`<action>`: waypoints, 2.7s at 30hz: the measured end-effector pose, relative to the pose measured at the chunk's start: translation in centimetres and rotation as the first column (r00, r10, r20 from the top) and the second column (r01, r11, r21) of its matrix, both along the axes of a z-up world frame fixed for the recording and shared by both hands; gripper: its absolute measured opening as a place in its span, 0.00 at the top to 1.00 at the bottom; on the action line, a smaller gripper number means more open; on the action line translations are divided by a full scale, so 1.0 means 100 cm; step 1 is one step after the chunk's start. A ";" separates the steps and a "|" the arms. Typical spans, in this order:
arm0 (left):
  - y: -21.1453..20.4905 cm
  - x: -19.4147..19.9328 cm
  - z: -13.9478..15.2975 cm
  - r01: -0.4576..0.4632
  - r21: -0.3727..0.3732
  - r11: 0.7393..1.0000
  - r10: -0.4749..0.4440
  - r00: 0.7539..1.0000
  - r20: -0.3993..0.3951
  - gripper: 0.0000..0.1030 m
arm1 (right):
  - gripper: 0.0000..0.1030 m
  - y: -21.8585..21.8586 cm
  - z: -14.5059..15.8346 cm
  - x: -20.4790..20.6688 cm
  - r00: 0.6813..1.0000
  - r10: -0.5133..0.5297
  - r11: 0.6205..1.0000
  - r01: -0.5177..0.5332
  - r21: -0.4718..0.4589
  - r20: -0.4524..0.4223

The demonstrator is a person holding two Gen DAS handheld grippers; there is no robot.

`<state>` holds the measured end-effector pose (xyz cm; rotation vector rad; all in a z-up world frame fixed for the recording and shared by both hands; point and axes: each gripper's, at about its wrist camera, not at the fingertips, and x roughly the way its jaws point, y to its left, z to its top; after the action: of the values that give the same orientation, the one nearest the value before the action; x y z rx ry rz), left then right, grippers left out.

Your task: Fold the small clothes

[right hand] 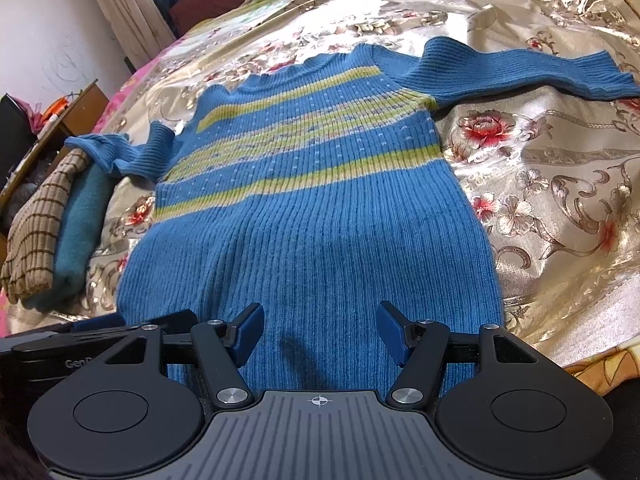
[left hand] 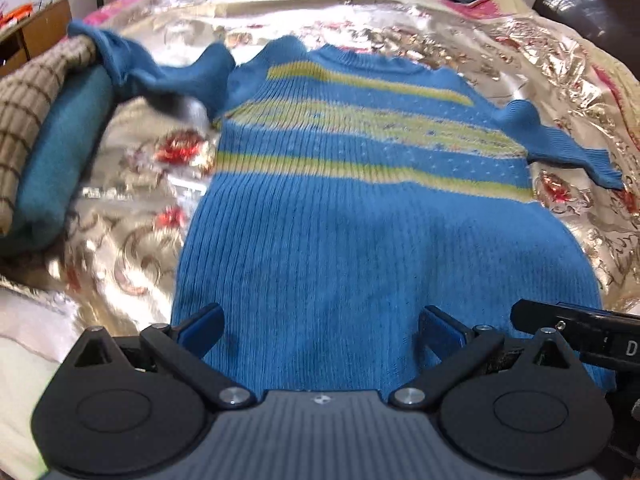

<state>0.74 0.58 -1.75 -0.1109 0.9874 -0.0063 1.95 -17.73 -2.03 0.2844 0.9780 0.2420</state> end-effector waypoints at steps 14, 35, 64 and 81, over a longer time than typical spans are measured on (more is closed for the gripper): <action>-0.004 0.004 0.004 0.027 0.006 1.000 -0.027 0.999 0.026 0.00 | 0.39 -0.007 0.001 0.002 1.000 -0.022 1.000 0.022 0.003 0.015; -0.045 0.046 0.029 0.140 0.049 0.989 -0.146 0.978 0.148 0.00 | 0.41 -0.159 0.029 0.069 0.884 -0.442 0.896 0.427 0.120 0.151; -0.118 0.083 0.008 0.309 0.092 0.947 -0.315 0.947 0.061 0.00 | 0.71 -0.322 -0.063 0.164 0.655 -0.755 0.594 0.695 0.405 -0.016; -0.121 0.080 0.008 0.315 0.099 0.944 -0.321 0.946 0.052 0.00 | 0.71 -0.308 -0.079 0.162 0.674 -0.733 0.515 0.643 0.566 -0.099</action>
<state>8.74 -11.53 -0.98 0.1320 0.9276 -0.2616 18.12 -48.52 -9.93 1.1759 0.5401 -0.2083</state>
